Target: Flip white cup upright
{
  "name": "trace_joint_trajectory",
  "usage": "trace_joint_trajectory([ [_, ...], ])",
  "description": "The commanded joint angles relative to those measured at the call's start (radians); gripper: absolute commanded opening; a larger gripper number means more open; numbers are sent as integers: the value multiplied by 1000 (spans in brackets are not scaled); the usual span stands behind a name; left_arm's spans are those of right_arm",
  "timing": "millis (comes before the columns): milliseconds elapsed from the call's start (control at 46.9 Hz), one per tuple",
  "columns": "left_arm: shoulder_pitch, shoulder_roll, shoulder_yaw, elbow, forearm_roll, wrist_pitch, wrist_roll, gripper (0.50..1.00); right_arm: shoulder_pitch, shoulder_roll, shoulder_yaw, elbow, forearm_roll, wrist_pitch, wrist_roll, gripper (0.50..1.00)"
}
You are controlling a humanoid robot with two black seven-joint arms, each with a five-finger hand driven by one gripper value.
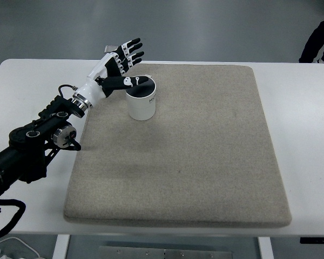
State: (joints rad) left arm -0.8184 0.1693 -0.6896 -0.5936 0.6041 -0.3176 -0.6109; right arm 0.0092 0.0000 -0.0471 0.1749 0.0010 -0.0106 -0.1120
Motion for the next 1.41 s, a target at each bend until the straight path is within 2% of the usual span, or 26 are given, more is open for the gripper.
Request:
trace_joint_trajectory([
  [0,-25,3,1,3,-35,0,0,994,0,0,0,0,1,0,0,930],
  [491,-191,-14,16,130,-179,22,0,994,0,0,1,0,1,0,0,930],
  [768,-208,-11,18,181,-306,20,0,994,0,0,0,0,1,0,0,930],
  [1216,-206,-10,13,184,-449,22,0,994,0,0,1,0,1,0,0,930],
  [1387,-200,-14,1,193,-464,22,105,994,0,0,1,0,1,0,0,930],
])
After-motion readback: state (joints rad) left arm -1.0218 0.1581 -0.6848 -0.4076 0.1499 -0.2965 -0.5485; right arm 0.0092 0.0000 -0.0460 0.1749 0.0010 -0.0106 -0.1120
